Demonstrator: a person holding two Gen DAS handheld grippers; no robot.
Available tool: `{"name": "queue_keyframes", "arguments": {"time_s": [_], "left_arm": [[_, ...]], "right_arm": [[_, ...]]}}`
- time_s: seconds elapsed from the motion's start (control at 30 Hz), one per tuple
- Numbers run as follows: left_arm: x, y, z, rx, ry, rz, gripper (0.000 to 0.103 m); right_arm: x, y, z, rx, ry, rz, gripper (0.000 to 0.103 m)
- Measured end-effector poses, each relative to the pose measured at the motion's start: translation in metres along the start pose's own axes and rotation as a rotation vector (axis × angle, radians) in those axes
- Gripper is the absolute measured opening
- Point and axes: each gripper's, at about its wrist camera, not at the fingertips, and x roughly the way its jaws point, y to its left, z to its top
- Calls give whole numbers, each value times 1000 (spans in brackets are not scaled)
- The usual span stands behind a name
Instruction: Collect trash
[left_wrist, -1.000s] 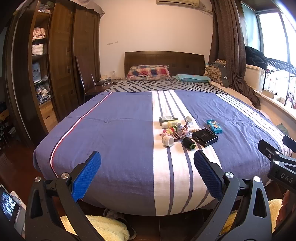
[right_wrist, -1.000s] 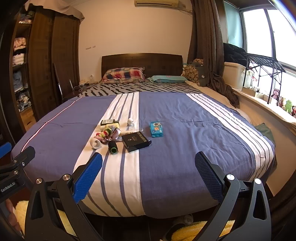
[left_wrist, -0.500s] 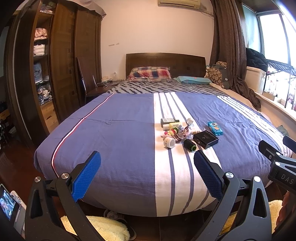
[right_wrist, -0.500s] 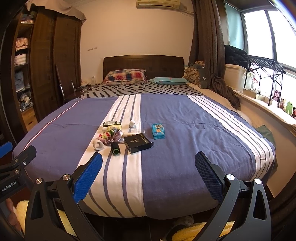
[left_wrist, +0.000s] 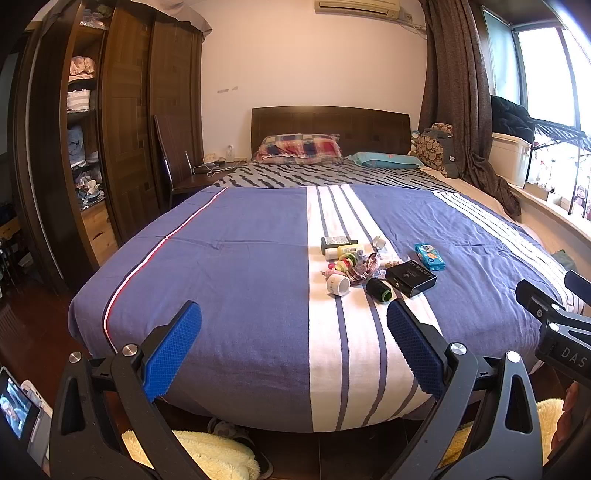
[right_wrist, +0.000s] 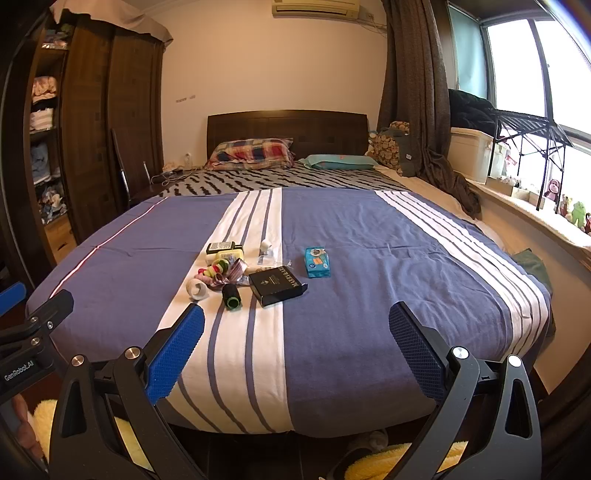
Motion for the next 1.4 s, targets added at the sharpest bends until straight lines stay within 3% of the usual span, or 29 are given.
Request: {"name": "queue_keyframes", "arguments": {"time_s": [1.1, 1.4], "left_arm": [[-1, 2, 4, -1, -4, 1, 95], [18, 4, -2, 7, 32, 12, 95]], "right_arm": [[1, 2, 0, 0, 0, 2, 100], [17, -1, -1, 0, 31, -9, 100]]}}
